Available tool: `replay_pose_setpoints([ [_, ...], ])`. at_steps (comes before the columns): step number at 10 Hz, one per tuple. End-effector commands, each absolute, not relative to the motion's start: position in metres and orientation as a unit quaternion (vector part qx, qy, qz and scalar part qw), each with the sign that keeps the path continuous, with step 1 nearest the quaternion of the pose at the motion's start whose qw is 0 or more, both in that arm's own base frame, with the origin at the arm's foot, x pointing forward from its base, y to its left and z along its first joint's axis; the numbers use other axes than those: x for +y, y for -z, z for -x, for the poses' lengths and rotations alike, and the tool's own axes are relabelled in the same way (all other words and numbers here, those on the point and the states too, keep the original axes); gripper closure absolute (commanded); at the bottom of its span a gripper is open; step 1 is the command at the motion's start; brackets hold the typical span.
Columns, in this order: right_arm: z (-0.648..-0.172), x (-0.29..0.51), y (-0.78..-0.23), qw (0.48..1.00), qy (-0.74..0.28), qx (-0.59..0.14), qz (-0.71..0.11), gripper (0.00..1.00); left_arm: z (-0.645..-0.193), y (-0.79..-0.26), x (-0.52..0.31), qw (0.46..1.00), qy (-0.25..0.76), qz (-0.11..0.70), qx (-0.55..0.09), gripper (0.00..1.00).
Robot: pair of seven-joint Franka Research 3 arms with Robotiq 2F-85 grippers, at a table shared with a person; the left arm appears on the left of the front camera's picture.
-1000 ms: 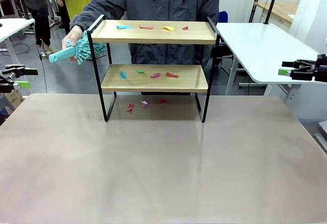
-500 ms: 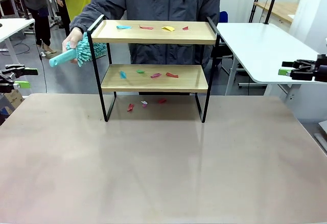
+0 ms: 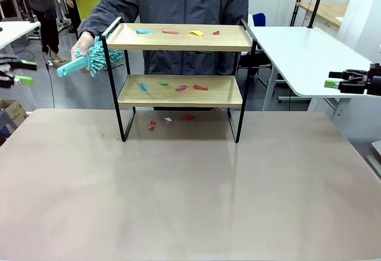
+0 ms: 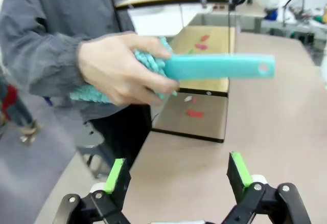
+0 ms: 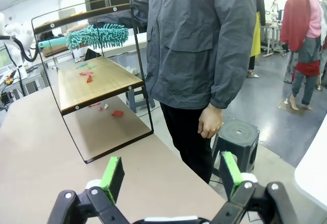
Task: Clean the shelf.
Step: Pick up the Duster handed by the human.
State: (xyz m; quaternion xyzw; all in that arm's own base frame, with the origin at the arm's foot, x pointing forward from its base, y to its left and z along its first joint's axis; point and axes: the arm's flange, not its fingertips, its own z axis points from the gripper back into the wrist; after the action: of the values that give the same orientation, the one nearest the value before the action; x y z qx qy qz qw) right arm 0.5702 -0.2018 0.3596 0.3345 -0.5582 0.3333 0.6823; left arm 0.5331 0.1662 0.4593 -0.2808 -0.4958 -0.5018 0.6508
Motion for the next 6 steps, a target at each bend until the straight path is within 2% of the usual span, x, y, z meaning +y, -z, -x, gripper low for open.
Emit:
replay_pose_setpoints([
  [1, -0.571, -0.200, -0.361, 0.683, -0.333, -0.559, -0.332, 0.00, -0.498, -0.515, 0.139, 0.711, 0.484, 0.244, -0.447, 0.00],
  [2, -0.571, -0.200, -0.361, 0.683, -0.333, -0.559, -0.332, 0.00, -0.487, -0.555, 0.130, 0.755, 0.451, 0.223, -0.421, 0.00],
  [4, -0.571, -0.200, -0.361, 0.683, -0.333, -0.559, -0.332, 0.00, -0.463, -0.606, 0.100, 0.823, 0.428, 0.129, -0.351, 0.00],
  [6, -0.571, -0.200, -0.361, 0.683, -0.333, -0.559, -0.332, 0.00, -0.435, -0.625, 0.054, 0.872, 0.364, 0.087, -0.316, 0.00],
])
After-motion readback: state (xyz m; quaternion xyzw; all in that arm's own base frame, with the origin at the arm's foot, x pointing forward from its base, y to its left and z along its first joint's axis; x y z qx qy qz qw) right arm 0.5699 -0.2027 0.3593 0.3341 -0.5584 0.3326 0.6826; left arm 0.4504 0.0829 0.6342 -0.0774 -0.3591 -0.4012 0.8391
